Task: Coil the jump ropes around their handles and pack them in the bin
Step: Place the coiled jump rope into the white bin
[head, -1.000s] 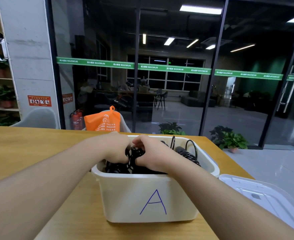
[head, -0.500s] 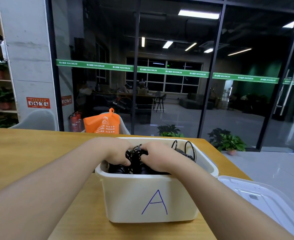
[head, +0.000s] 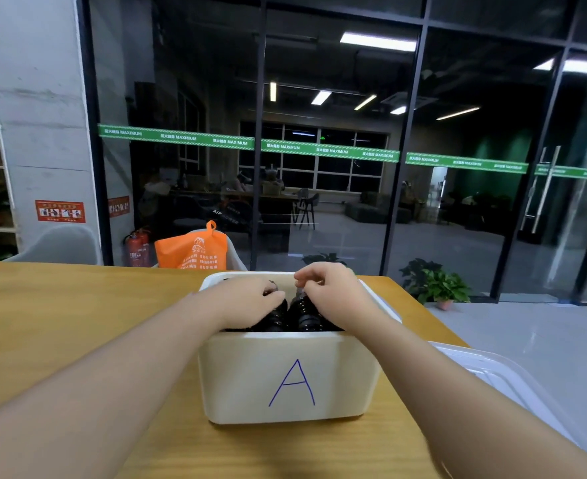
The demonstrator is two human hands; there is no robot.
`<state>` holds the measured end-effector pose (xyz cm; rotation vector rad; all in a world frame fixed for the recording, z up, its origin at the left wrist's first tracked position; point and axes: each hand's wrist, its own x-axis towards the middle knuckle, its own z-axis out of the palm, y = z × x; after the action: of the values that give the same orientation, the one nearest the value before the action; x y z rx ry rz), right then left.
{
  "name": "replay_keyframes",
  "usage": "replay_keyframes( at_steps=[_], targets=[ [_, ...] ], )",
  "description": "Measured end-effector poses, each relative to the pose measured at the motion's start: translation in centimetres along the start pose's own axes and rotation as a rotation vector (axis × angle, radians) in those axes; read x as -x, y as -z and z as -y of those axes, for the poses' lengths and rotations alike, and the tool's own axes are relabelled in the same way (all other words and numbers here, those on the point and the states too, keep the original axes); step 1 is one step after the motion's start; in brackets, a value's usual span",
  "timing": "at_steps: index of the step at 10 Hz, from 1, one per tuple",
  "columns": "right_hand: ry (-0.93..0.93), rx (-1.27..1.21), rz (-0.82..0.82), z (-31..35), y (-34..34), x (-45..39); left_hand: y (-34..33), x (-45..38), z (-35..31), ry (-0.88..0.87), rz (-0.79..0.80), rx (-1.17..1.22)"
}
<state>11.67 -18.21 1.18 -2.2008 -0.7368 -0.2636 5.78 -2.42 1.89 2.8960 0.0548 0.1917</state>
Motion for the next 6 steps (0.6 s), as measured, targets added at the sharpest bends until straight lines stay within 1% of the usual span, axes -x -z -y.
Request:
replay_keyframes(
  at_steps=[1, 2, 3, 4, 5, 6],
  targets=[
    [0.009, 0.133, -0.047, -1.2, 1.1, 0.9, -0.5, 0.8, -3.2, -0.077, 0.027, 0.069],
    [0.026, 0.106, -0.180, -2.5, 2.1, 2.4, -1.6, 1.0, -5.1, -0.059, 0.052, 0.073],
    [0.109, 0.039, -0.376, -4.2, 2.7, 4.5, -2.7, 1.0, -5.3, 0.026, 0.042, 0.089],
    [0.100, 0.017, -0.520, -6.5, 3.1, 6.7, -2.9, 1.3, -5.3, 0.044, 0.021, 0.057],
    [-0.169, -0.067, -0.549, -8.7, 4.2, 8.3, -2.9, 1.4, -5.3, 0.051, 0.026, 0.043],
    [-0.441, -0.010, -0.355, -11.1, 5.0, 9.4, -2.8, 1.7, -5.6, 0.063, 0.035, 0.059]
  ],
)
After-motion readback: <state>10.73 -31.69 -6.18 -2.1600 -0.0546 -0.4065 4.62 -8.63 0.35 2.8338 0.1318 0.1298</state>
